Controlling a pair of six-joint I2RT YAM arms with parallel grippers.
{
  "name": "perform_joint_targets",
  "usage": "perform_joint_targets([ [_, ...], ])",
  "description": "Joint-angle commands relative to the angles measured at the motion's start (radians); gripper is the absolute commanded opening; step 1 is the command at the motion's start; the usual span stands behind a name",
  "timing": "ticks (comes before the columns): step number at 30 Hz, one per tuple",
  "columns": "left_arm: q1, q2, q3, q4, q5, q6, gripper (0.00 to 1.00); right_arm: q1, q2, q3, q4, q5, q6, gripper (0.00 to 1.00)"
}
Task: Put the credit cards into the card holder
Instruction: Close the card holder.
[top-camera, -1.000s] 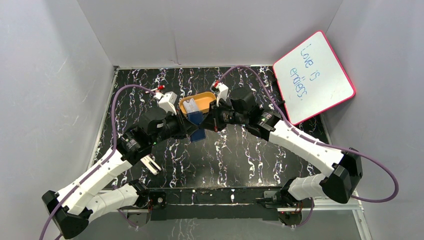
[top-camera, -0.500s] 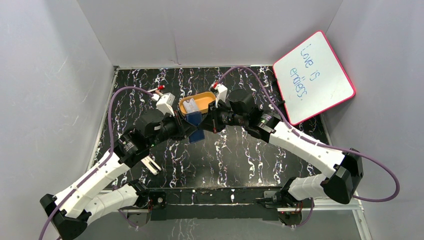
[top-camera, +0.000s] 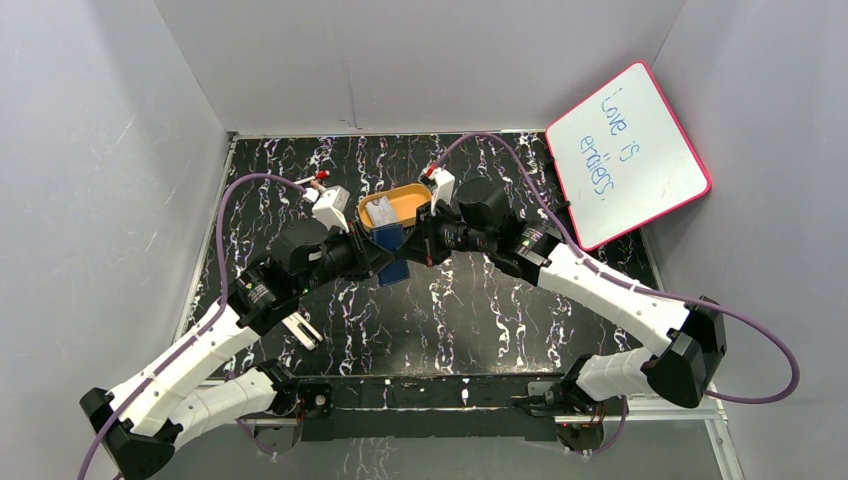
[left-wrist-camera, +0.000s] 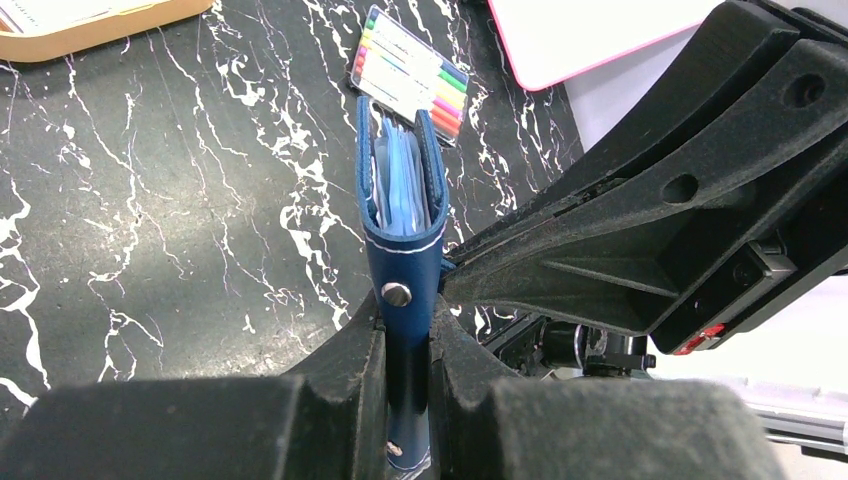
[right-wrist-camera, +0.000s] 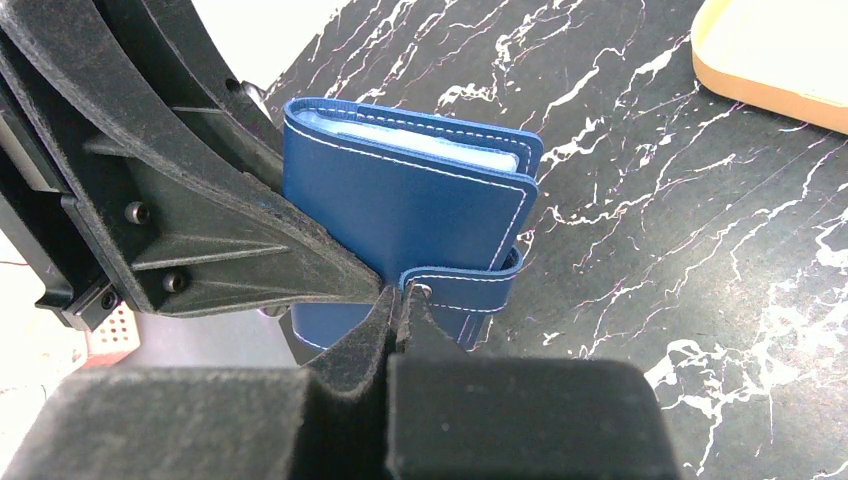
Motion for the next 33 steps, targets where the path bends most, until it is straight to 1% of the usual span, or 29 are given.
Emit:
perform_joint_targets([
  [1, -0.059, -0.014, 0.017, 0.291, 0.233, -0.073, 0.00, 0.069, 0.042, 0.050, 0.147, -0.091, 0.028, 0.00],
  [6, -0.059, -0.014, 0.018, 0.291, 0.229, -0.068, 0.00, 0.071, 0.055, 0.055, 0.138, -0.093, 0.025, 0.00],
  [11, -0.059, -0.009, 0.016, 0.290, 0.219, -0.061, 0.00, 0.078, 0.079, 0.073, 0.132, -0.106, 0.026, 0.06],
  [13, -0.059, -0.013, 0.015, 0.288, 0.210, -0.054, 0.00, 0.080, 0.078, 0.078, 0.130, -0.109, 0.021, 0.11],
  [15, -0.059, -0.019, 0.016, 0.276, 0.195, -0.041, 0.00, 0.079, 0.074, 0.078, 0.131, -0.112, 0.018, 0.20],
  [16, -0.060, -0.023, 0.018, 0.267, 0.186, -0.035, 0.00, 0.079, 0.073, 0.079, 0.130, -0.116, 0.018, 0.22],
  [20, -0.058, -0.051, 0.014, 0.229, 0.137, -0.012, 0.00, 0.079, 0.065, 0.086, 0.123, -0.138, 0.019, 0.39],
  [25, -0.058, -0.084, 0.010, 0.165, 0.074, 0.020, 0.00, 0.079, 0.007, 0.103, 0.068, -0.157, 0.007, 0.55],
  [28, -0.058, -0.112, 0.009, 0.125, 0.040, 0.039, 0.00, 0.079, -0.061, 0.125, 0.016, -0.173, -0.025, 0.60],
  [31, -0.059, -0.144, 0.004, 0.100, 0.022, 0.059, 0.00, 0.080, -0.157, 0.128, -0.035, -0.173, -0.087, 0.61],
  [33, -0.059, -0.166, 0.000, 0.107, 0.039, 0.079, 0.00, 0.080, -0.236, 0.097, -0.046, -0.155, -0.127, 0.62],
])
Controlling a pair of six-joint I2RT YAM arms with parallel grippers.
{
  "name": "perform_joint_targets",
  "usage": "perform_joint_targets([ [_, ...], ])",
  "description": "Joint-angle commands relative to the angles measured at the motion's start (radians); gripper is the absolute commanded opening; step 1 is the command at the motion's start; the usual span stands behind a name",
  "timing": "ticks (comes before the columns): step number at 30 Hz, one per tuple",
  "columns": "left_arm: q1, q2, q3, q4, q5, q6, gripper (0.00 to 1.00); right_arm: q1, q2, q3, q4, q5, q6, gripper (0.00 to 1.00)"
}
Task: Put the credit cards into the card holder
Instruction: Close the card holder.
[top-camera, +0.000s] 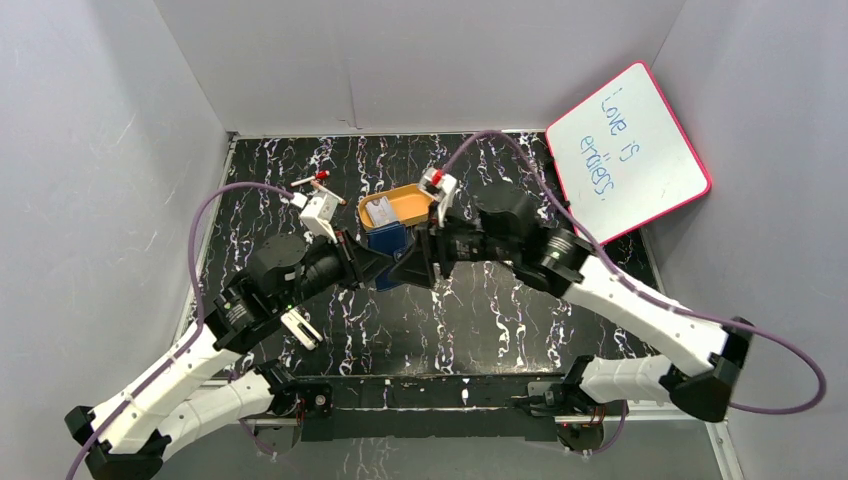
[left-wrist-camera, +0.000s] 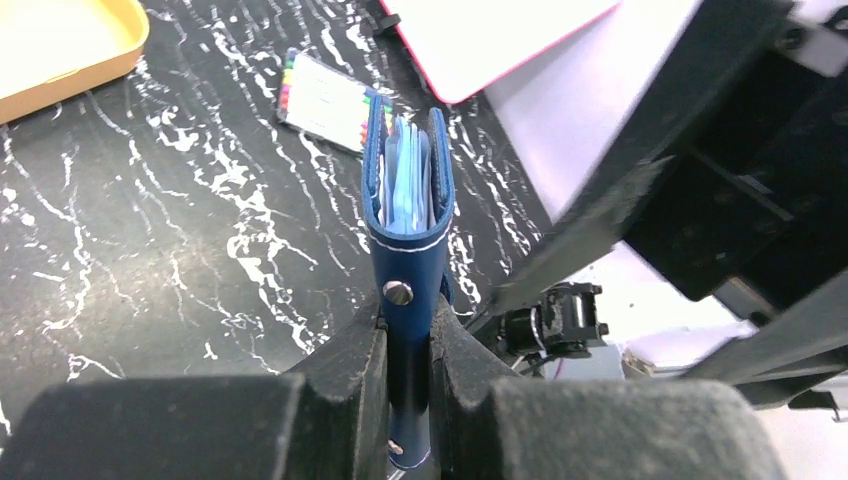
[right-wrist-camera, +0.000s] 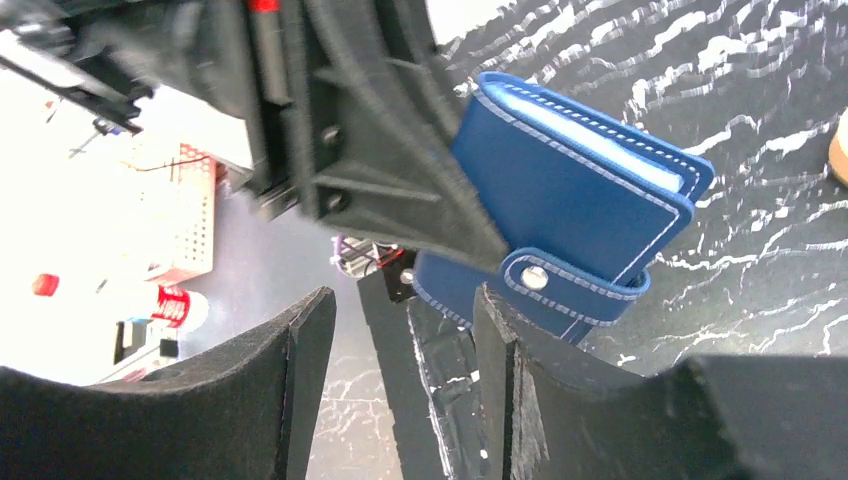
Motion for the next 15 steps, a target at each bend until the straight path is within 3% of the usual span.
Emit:
perform_joint_targets([
  [1, -0.009, -0.063, 0.014, 0.085, 0.070, 0.051, 0.00, 0.013, -0.194, 0.005, 0.002, -0.024, -0.097, 0.62],
  [8, -0.008, -0.161, -0.031, 0.206, 0.294, 0.182, 0.00, 0.012, -0.464, -0.175, 0.107, 0.004, -0.121, 0.64],
  [15, -0.009, -0.141, -0.084, 0.390, 0.598, 0.228, 0.00, 0.013, -0.527, -0.242, 0.120, 0.007, -0.100, 0.66],
])
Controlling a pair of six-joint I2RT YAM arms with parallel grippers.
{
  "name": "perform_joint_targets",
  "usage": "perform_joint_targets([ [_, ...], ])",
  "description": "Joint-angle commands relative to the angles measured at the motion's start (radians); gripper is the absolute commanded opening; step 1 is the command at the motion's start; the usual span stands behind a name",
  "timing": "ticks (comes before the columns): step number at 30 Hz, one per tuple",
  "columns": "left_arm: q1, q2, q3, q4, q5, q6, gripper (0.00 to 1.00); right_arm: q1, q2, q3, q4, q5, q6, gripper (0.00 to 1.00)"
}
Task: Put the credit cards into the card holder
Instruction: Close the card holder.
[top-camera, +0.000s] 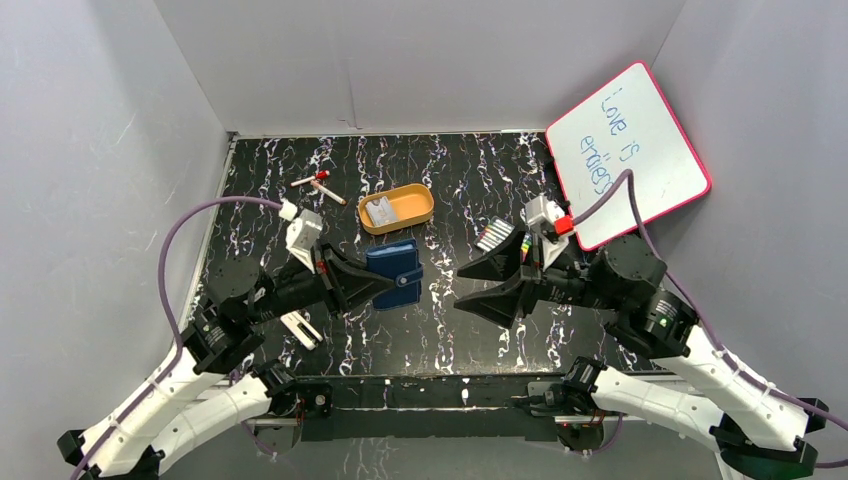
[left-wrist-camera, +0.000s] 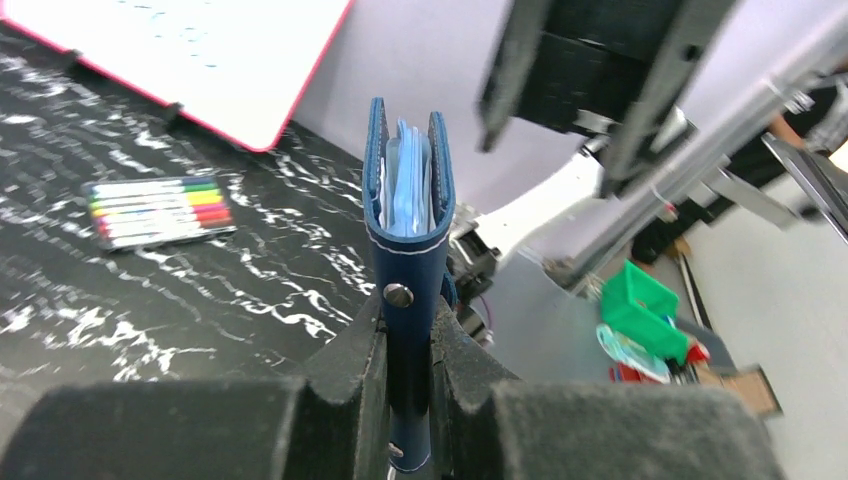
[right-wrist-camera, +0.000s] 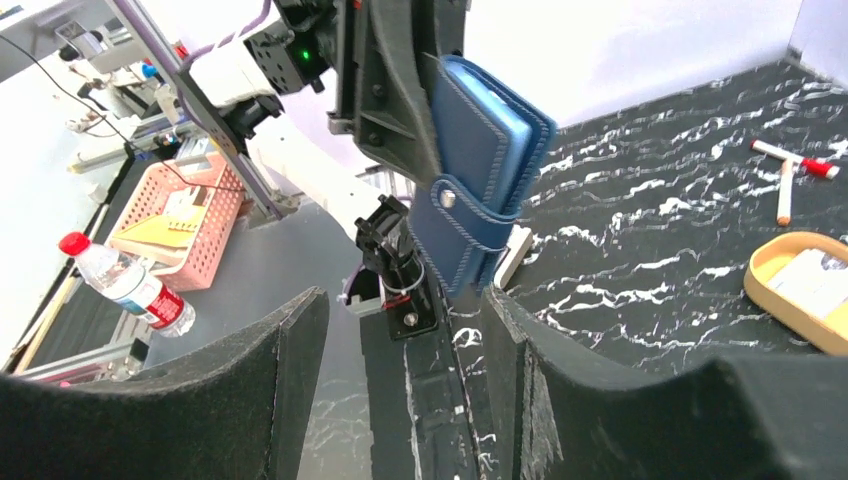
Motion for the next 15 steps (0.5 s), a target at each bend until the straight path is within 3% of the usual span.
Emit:
perform_joint_targets([
  [1, -0.004, 0.053, -0.024, 0.187, 0.287, 0.052, 0.00, 0.001, 0.002, -0.044, 0.081, 0.003, 0.019, 0.66],
  [7, -0.005, 0.180, -0.002, 0.236, 0.426, 0.043, 0.00, 0.001, -0.006, -0.096, 0.219, -0.050, 0.069, 0.70],
  [11, -0.005, 0.178, -0.053, 0.360, 0.418, -0.006, 0.00, 0.001, 0.025, -0.077, 0.194, -0.070, 0.071, 0.83],
  [15, -0.003, 0.167, -0.083, 0.420, 0.383, -0.026, 0.00, 0.000, 0.044, -0.071, 0.197, -0.033, 0.065, 0.84],
])
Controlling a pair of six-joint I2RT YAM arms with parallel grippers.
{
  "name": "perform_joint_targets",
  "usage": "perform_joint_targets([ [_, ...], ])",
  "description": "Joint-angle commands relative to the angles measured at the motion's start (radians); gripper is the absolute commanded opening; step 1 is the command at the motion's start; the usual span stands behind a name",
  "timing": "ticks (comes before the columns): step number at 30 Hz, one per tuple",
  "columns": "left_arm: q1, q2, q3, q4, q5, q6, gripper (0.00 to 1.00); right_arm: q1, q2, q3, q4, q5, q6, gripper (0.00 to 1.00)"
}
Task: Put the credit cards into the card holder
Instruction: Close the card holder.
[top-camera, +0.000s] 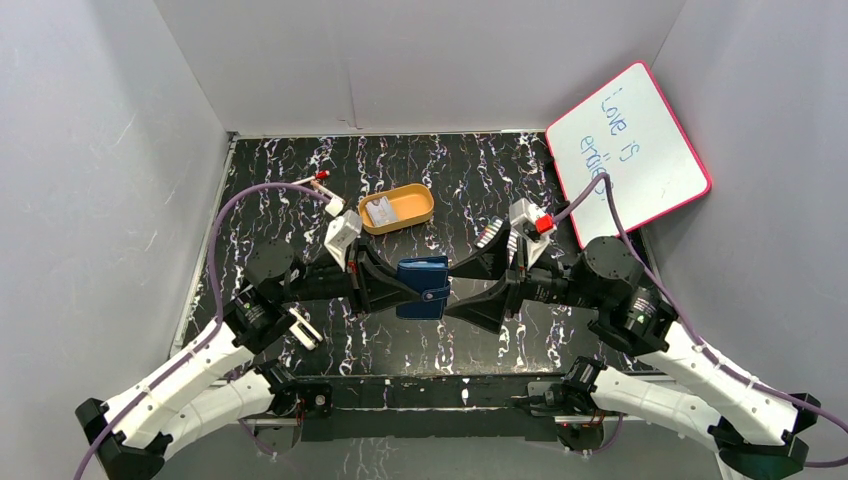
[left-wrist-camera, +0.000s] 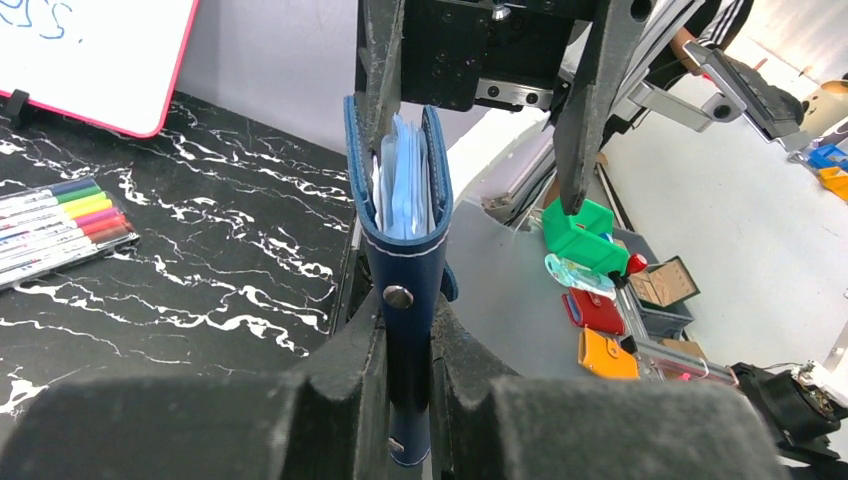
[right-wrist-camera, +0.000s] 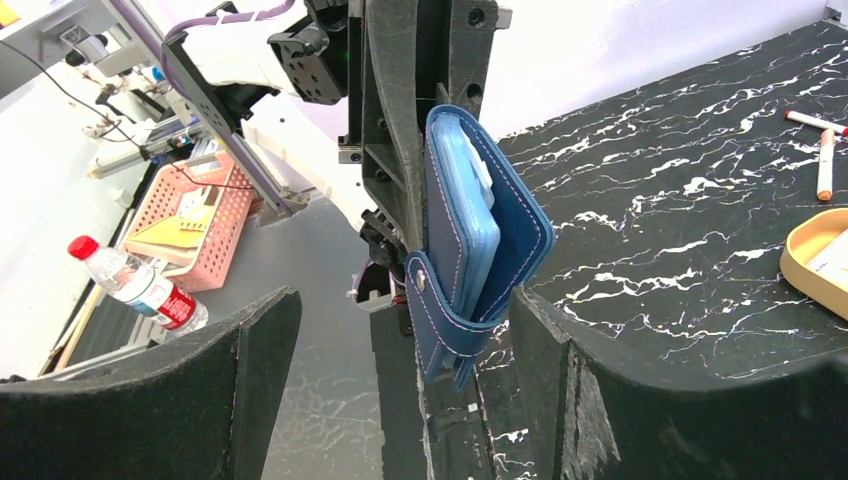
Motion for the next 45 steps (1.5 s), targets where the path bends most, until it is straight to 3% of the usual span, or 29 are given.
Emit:
perform_joint_targets([
  [1, -0.012, -0.014, -0.022, 0.154, 0.029, -0.038, 0.00, 0.008, 0.038, 0.037, 0.109, 0.000, 0.007, 0.84],
  [9, -0.011, -0.049, -0.060, 0.213, -0.012, -0.074, 0.00, 0.008, 0.095, 0.024, 0.197, 0.008, 0.013, 0.83],
  [15, -0.013, -0.075, -0.044, 0.166, -0.034, -0.046, 0.00, 0.008, 0.063, -0.002, 0.233, 0.054, -0.003, 0.83],
  [22, -0.011, -0.111, -0.063, 0.158, -0.012, -0.041, 0.00, 0.009, 0.101, 0.003, 0.239, 0.010, 0.007, 0.76],
  [30, -0.011, -0.141, -0.032, 0.116, 0.034, -0.026, 0.00, 0.008, 0.054, 0.040, 0.196, 0.088, -0.032, 0.84],
  [38, -0.011, -0.154, -0.026, 0.126, 0.020, -0.045, 0.00, 0.008, 0.139, 0.057, 0.255, -0.163, 0.049, 0.80],
  [45, -0.011, -0.130, -0.016, 0.134, -0.039, -0.091, 0.00, 0.008, 0.163, 0.031, 0.332, -0.127, 0.120, 0.68],
])
